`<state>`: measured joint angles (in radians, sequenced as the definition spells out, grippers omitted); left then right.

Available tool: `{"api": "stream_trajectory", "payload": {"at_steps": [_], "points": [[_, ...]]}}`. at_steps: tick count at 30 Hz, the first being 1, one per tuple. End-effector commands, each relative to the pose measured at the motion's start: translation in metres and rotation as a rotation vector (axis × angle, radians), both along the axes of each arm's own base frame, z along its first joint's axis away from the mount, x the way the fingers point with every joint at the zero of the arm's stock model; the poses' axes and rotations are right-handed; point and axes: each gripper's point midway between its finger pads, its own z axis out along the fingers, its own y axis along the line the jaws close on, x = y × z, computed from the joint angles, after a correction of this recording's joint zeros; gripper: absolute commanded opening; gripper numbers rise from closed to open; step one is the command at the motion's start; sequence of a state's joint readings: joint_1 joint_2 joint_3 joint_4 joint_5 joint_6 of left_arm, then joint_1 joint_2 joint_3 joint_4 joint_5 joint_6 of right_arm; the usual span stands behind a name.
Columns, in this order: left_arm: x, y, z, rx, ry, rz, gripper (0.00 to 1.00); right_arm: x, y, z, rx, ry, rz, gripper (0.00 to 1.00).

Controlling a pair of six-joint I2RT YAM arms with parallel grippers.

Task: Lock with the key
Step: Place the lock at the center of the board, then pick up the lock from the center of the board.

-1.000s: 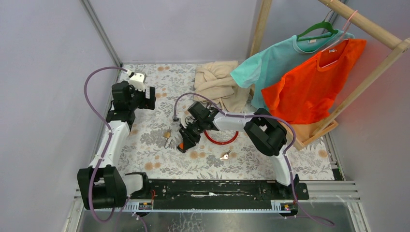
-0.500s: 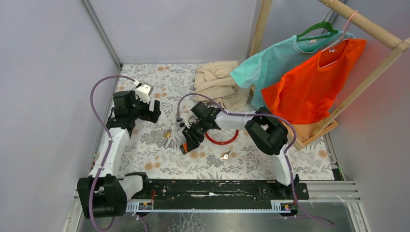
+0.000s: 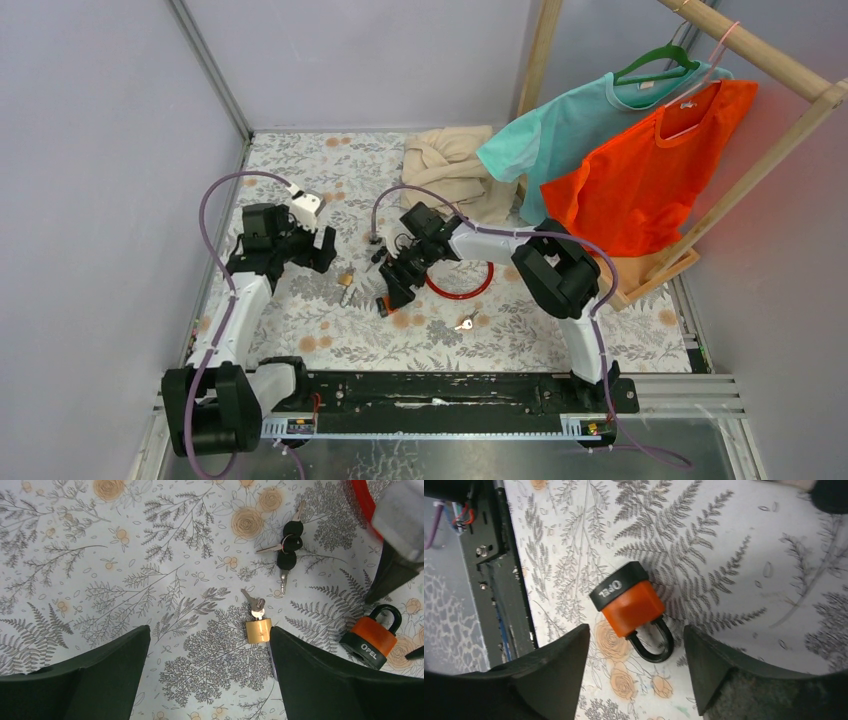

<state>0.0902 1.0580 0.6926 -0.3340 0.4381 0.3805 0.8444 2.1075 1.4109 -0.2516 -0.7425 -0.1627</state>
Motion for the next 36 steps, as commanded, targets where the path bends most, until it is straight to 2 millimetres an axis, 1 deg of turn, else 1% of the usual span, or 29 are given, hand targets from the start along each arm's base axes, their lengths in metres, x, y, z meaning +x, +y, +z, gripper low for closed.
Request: {"api": "stream_trajectory", "payload": {"at_steps": [1, 4, 5, 8, 10, 14, 17, 22, 27, 31, 36], "points": [[-0.006, -0.003, -0.020, 0.043, 0.064, -0.023, 0.95, 0.032, -0.009, 0.031, 0.007, -0.154, -0.033, 0.79], [-0.009, -0.007, -0.035, 0.073, 0.114, -0.026, 0.94, 0.048, -0.020, 0.051, 0.013, -0.246, -0.050, 0.87], [-0.009, -0.008, -0.039, 0.081, 0.129, -0.025, 0.94, 0.053, -0.025, 0.062, 0.020, -0.283, -0.057, 0.89], [-0.010, -0.014, -0.051, 0.075, 0.171, -0.025, 0.93, 0.061, -0.042, 0.080, 0.014, -0.384, -0.057, 0.91], [-0.010, -0.020, -0.057, 0.065, 0.194, -0.038, 0.92, 0.061, -0.053, 0.089, 0.004, -0.438, -0.051, 0.91], [-0.011, -0.028, -0.070, 0.097, 0.239, -0.054, 0.91, 0.054, -0.072, 0.099, -0.009, -0.510, -0.042, 0.92], [-0.011, -0.033, -0.081, 0.114, 0.275, -0.077, 0.90, 0.049, -0.083, 0.108, 0.005, -0.561, -0.050, 0.92], [-0.011, -0.037, -0.095, 0.141, 0.322, -0.094, 0.86, 0.045, -0.093, 0.112, 0.027, -0.614, -0.070, 0.92], [-0.013, -0.042, -0.105, 0.154, 0.359, -0.107, 0.79, 0.042, -0.095, 0.106, 0.024, -0.604, -0.061, 0.92], [-0.011, -0.047, -0.112, 0.158, 0.387, -0.114, 0.70, 0.039, -0.094, 0.099, 0.021, -0.578, -0.047, 0.92], [-0.014, -0.048, -0.118, 0.169, 0.421, -0.115, 0.57, 0.037, -0.095, 0.096, 0.021, -0.574, -0.040, 0.92]]}}
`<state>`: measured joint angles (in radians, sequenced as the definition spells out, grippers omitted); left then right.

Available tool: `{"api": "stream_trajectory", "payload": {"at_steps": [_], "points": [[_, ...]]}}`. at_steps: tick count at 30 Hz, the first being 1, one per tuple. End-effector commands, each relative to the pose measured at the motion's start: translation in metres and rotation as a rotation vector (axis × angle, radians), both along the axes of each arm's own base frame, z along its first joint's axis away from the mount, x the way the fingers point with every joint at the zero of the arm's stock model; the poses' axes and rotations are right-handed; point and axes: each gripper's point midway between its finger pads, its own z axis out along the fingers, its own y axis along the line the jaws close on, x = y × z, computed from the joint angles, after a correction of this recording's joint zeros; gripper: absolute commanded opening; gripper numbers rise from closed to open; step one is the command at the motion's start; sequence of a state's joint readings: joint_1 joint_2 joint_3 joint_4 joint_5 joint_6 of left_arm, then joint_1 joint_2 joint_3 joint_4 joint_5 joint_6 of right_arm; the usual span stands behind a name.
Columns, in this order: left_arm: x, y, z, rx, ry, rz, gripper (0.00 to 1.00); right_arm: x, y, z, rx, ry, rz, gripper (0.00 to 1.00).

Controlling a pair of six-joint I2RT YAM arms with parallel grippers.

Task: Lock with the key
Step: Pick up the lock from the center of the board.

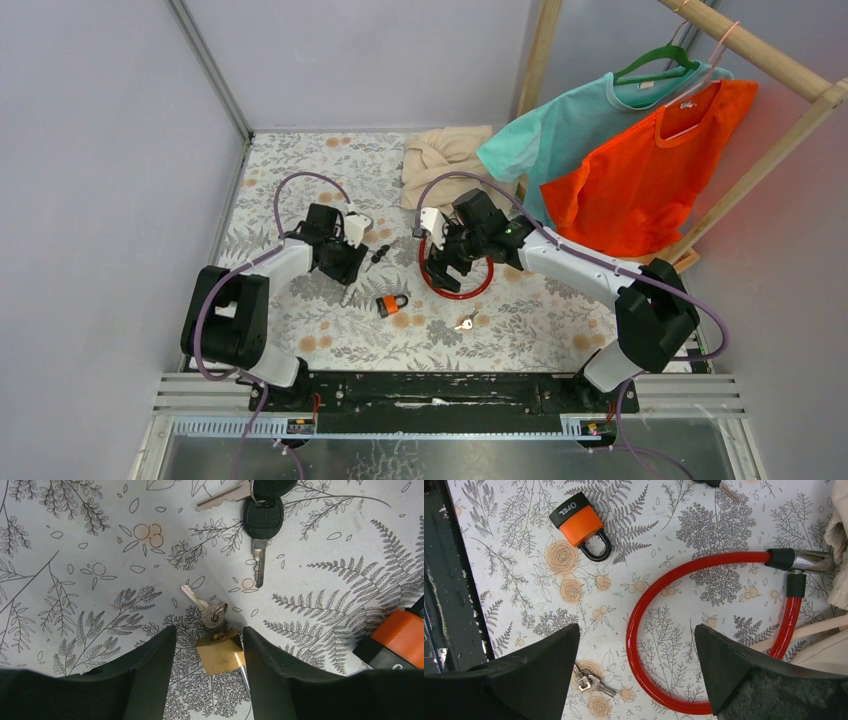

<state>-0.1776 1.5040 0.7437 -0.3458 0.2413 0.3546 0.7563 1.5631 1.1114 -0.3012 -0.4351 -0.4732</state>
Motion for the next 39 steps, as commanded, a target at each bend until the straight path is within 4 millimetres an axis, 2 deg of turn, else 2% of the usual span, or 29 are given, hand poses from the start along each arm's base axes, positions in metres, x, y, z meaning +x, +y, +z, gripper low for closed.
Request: {"api": "stream_trajectory", "payload": {"at_steps": [1, 7, 12, 16, 19, 23, 29, 32, 39], "points": [[0.002, 0.000, -0.002, 0.018, 0.013, 0.010, 0.54, 0.003, 0.004, 0.007, 0.032, -0.035, 0.020, 0.92], [-0.005, 0.002, 0.002, 0.026, 0.020, 0.010, 0.46, 0.004, 0.004, 0.002, 0.029, -0.031, 0.013, 0.92], [-0.004, 0.005, 0.006, 0.037, -0.013, 0.008, 0.32, 0.007, 0.014, -0.004, 0.070, 0.018, -0.031, 0.91], [0.005, 0.005, 0.018, 0.031, -0.058, 0.016, 0.19, 0.002, 0.032, -0.020, 0.083, 0.096, -0.021, 0.90], [0.011, 0.008, 0.027, 0.014, -0.081, 0.034, 0.12, -0.012, 0.050, -0.041, 0.018, 0.111, 0.065, 0.91], [0.021, 0.025, 0.034, -0.012, -0.089, 0.106, 0.06, -0.018, 0.071, -0.060, -0.002, 0.130, 0.118, 0.93], [0.034, 0.063, 0.043, -0.043, -0.096, 0.264, 0.01, -0.023, 0.094, -0.073, -0.010, 0.097, 0.186, 0.98], [0.039, 0.076, 0.046, -0.062, -0.094, 0.314, 0.00, -0.029, 0.103, -0.079, -0.033, 0.083, 0.238, 0.98], [0.048, 0.082, 0.052, -0.121, -0.093, 0.349, 0.00, -0.045, 0.119, -0.097, -0.091, 0.078, 0.337, 0.95]]}}
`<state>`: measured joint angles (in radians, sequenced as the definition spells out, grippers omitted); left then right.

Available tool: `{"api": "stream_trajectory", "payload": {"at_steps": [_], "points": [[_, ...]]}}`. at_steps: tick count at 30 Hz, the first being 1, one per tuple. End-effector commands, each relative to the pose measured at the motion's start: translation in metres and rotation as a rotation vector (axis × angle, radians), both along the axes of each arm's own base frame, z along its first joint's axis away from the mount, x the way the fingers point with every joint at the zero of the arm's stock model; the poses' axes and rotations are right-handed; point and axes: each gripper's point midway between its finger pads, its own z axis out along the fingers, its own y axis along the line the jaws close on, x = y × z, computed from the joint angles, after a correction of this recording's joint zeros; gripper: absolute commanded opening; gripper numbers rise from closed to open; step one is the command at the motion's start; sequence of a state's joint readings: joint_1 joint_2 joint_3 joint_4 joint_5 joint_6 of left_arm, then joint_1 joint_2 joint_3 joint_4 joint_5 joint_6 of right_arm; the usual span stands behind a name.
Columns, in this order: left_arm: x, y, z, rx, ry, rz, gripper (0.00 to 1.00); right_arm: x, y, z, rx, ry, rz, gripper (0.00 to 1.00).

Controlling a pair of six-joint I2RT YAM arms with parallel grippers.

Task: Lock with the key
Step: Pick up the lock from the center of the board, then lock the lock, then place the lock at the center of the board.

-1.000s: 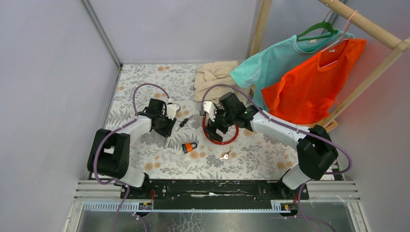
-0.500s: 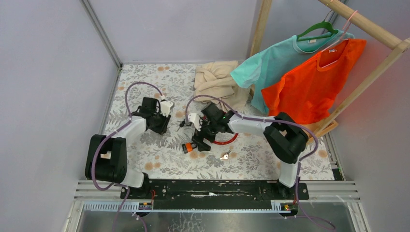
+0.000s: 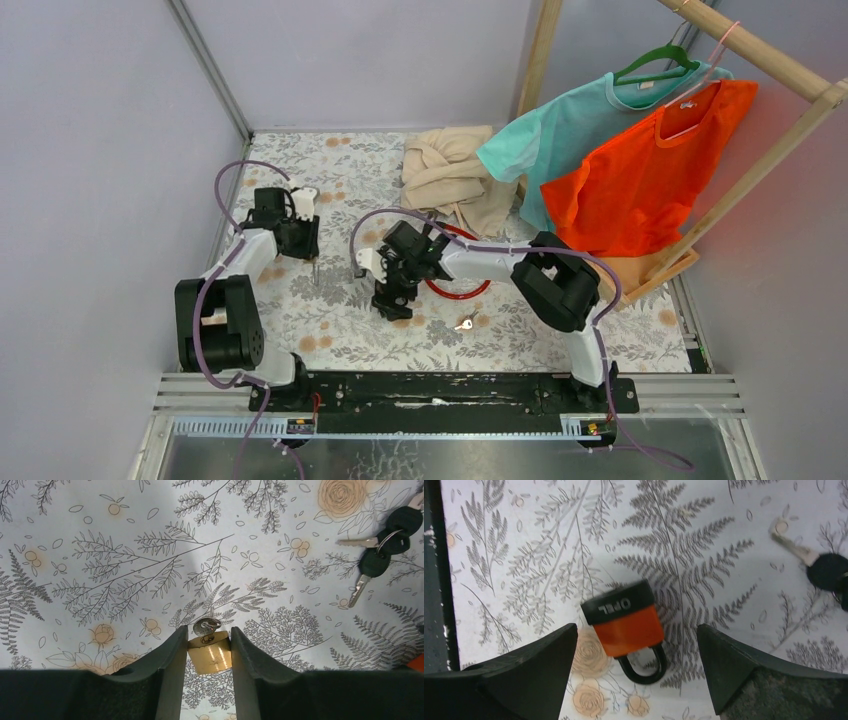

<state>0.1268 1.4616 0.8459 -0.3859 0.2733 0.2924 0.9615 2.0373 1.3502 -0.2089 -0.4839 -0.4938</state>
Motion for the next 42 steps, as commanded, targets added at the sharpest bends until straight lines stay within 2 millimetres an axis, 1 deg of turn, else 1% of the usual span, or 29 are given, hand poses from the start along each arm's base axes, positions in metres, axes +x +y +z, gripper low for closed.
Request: {"api": "stream_trajectory", "payload": {"at_steps": [1, 3, 5, 9, 12, 15, 16, 18, 19, 24, 26, 28, 31, 33, 35, 36, 39, 42], "points": [[0.009, -0.004, 0.012, -0.065, -0.019, 0.006, 0.00, -0.011, 0.015, -0.002, -0.009, -0.030, 0.099, 0.93], [0.010, -0.006, 0.014, -0.072, -0.026, 0.004, 0.00, -0.012, 0.017, -0.005, -0.022, -0.033, 0.114, 0.87], [0.011, -0.007, 0.017, -0.078, -0.033, 0.002, 0.00, -0.008, 0.017, -0.006, -0.033, -0.050, 0.119, 0.78], [0.010, -0.007, 0.019, -0.084, -0.040, -0.001, 0.00, 0.007, 0.016, -0.003, -0.055, -0.131, 0.116, 0.55], [0.011, -0.008, 0.022, -0.089, -0.049, 0.001, 0.00, 0.020, 0.018, 0.009, -0.056, -0.195, 0.108, 0.35], [0.011, -0.006, 0.022, -0.091, -0.052, 0.005, 0.00, 0.036, 0.023, 0.028, -0.035, -0.227, 0.077, 0.15], [0.011, -0.007, 0.022, -0.095, -0.052, 0.003, 0.00, 0.044, 0.028, 0.039, -0.018, -0.239, 0.057, 0.09], [0.009, -0.010, 0.021, -0.107, -0.050, -0.006, 0.00, 0.064, 0.033, 0.054, 0.008, -0.254, 0.005, 0.01], [0.009, -0.010, 0.020, -0.112, -0.046, -0.009, 0.00, 0.074, 0.036, 0.061, 0.018, -0.262, -0.015, 0.00], [0.006, -0.012, 0.020, -0.119, -0.041, -0.012, 0.00, 0.122, 0.041, 0.074, 0.048, -0.285, -0.145, 0.00], [0.005, -0.012, 0.020, -0.119, -0.045, -0.012, 0.00, 0.142, 0.043, 0.075, 0.062, -0.282, -0.204, 0.00], [0.004, -0.012, 0.020, -0.120, -0.044, -0.015, 0.00, 0.160, 0.043, 0.071, 0.060, -0.287, -0.255, 0.00], [0.004, -0.013, 0.021, -0.124, -0.045, -0.017, 0.00, 0.180, 0.047, 0.064, 0.055, -0.307, -0.290, 0.00], [0.004, -0.014, 0.021, -0.126, -0.046, -0.018, 0.00, 0.190, 0.051, 0.055, 0.041, -0.319, -0.297, 0.00], [0.004, -0.013, 0.022, -0.127, -0.048, -0.018, 0.00, 0.197, 0.054, 0.043, 0.020, -0.321, -0.297, 0.00], [0.004, -0.014, 0.022, -0.127, -0.048, -0.020, 0.00, 0.200, 0.056, 0.041, 0.017, -0.326, -0.294, 0.00], [0.004, -0.012, 0.024, -0.122, -0.056, -0.017, 0.00, 0.197, 0.054, 0.024, -0.010, -0.309, -0.276, 0.00], [0.005, -0.010, 0.025, -0.119, -0.059, -0.010, 0.00, 0.183, 0.052, 0.020, -0.016, -0.271, -0.242, 0.00]]}}
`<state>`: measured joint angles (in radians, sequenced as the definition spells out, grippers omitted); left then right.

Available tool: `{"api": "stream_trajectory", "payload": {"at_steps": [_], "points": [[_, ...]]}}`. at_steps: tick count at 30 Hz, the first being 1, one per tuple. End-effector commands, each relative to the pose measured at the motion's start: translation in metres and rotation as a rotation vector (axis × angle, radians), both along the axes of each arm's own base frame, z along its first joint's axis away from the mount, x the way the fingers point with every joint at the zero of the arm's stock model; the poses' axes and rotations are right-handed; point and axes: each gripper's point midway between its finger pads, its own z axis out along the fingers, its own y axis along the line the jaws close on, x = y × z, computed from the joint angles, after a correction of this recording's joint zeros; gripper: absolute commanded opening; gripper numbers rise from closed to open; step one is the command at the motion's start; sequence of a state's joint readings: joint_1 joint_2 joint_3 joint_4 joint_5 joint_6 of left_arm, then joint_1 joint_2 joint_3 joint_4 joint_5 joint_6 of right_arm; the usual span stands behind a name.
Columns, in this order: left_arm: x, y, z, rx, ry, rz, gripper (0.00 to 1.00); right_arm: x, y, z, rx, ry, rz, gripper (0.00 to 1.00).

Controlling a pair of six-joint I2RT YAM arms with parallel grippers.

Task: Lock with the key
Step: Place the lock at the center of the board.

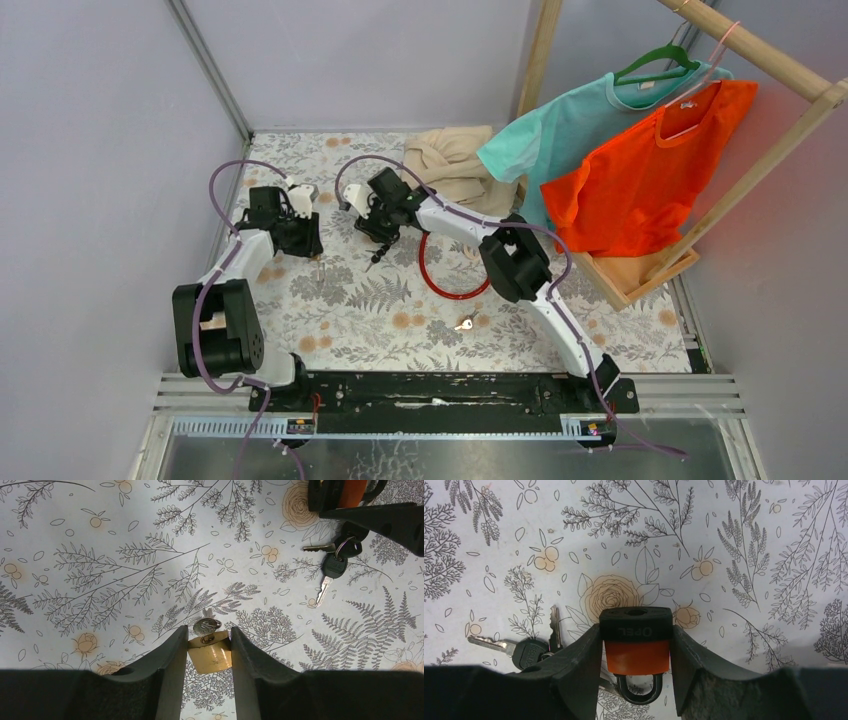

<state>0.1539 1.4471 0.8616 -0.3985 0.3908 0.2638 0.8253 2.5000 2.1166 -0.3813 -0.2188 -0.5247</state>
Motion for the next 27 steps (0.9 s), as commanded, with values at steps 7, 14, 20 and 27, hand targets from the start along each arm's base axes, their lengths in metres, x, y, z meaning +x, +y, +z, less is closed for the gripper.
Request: {"api": "stream_trajectory", "payload": {"at_steps": [7, 14, 20, 27], "points": [[0.005, 0.006, 0.012, -0.015, -0.035, 0.020, 0.00, -0.074, -0.010, 0.013, -0.007, 0.057, 0.132, 0.00], [0.003, 0.004, 0.009, -0.024, -0.021, 0.015, 0.00, -0.140, -0.020, 0.025, -0.022, 0.057, 0.214, 0.00], [0.003, 0.004, 0.010, -0.027, -0.022, 0.012, 0.00, -0.110, -0.023, 0.035, -0.047, -0.033, 0.157, 0.00], [0.001, 0.004, 0.014, -0.022, -0.032, 0.011, 0.00, -0.079, -0.006, 0.027, -0.019, 0.015, 0.138, 0.00]]}}
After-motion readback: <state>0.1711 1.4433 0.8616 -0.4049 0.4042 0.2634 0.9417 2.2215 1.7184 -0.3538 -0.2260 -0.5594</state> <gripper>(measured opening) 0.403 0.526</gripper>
